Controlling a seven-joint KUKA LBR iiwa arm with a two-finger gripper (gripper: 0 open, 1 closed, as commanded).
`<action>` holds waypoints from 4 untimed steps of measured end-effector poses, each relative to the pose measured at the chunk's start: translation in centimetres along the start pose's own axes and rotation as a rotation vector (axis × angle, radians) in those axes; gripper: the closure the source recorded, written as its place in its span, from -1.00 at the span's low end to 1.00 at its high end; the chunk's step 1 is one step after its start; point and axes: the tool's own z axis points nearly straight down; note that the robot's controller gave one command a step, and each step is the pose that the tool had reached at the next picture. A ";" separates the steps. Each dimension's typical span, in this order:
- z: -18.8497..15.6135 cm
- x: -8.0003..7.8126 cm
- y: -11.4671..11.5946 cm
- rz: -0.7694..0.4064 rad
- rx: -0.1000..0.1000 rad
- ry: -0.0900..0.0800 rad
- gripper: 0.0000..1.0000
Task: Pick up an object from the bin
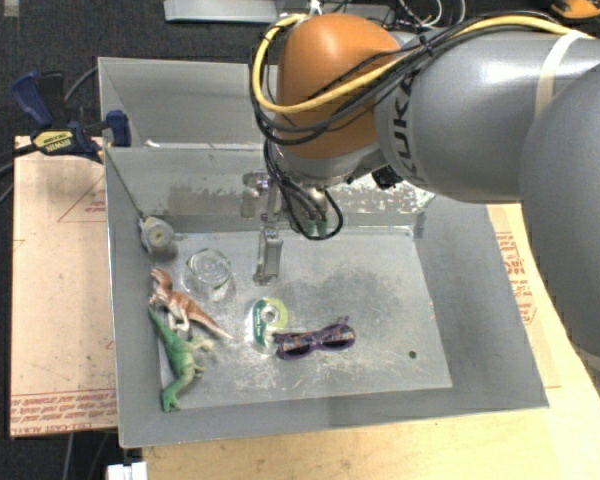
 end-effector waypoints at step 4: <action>11.7 5.1 -7.8 -0.280 -0.002 -0.005 -1.00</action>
Offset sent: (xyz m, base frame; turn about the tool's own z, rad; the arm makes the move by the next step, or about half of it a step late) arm -0.0421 -0.0360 -0.0740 -0.1439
